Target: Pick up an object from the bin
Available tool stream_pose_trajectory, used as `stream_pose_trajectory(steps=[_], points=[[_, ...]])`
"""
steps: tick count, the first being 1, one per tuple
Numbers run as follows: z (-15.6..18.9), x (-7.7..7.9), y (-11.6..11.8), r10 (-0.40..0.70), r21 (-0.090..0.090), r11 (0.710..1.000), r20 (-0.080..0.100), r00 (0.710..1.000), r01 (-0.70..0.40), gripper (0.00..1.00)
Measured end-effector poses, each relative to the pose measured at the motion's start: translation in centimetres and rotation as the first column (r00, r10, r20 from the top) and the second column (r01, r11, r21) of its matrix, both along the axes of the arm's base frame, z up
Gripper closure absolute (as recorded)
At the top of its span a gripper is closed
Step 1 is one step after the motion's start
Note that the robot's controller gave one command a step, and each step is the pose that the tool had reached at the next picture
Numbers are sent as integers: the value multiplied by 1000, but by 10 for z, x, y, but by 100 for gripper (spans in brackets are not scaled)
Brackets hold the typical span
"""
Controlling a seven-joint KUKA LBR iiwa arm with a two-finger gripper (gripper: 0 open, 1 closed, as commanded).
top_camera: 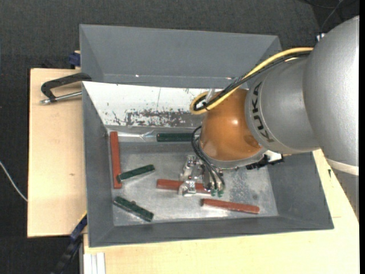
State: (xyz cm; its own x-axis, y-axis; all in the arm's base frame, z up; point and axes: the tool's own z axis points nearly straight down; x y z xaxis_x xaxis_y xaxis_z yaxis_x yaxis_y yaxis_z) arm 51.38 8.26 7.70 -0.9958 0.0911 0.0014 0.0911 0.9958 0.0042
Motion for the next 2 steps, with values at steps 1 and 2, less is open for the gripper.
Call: stream_pose_trajectory(steps=[1,2], points=[[117,34,18,87,-3,996,6,996,-87,100],[117,34,18,87,-3,996,6,996,-87,100]])
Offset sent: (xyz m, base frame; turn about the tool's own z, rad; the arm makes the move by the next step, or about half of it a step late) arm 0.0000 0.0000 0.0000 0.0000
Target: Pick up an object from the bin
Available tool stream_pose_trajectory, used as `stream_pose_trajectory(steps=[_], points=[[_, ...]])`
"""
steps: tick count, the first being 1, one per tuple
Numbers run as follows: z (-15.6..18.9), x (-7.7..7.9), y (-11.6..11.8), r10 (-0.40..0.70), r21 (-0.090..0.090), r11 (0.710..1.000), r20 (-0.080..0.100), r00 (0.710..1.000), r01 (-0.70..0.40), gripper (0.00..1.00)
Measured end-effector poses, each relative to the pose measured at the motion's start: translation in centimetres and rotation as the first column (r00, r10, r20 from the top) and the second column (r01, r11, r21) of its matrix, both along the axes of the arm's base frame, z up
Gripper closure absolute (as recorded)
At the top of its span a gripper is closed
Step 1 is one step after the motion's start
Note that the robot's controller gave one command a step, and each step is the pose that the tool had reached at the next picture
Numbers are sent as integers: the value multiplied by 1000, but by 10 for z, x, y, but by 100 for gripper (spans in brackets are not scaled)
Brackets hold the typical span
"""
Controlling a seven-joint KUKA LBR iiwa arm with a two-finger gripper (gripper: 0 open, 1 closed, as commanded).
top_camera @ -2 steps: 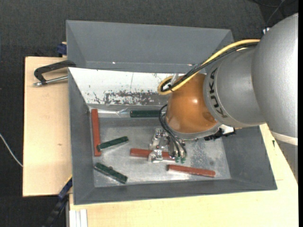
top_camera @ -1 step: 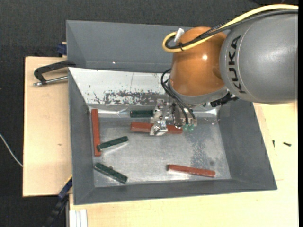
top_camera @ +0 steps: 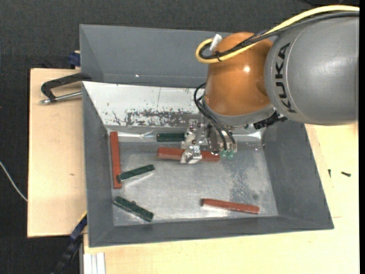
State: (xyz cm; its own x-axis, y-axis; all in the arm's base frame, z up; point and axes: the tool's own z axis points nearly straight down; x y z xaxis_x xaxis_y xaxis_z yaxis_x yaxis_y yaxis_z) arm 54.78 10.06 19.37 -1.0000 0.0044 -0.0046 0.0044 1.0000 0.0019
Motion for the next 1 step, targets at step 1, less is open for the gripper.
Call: stream_pose_trajectory(steps=[1], points=[[149,12,-33,292,-4,956,10,956,-292,100]])
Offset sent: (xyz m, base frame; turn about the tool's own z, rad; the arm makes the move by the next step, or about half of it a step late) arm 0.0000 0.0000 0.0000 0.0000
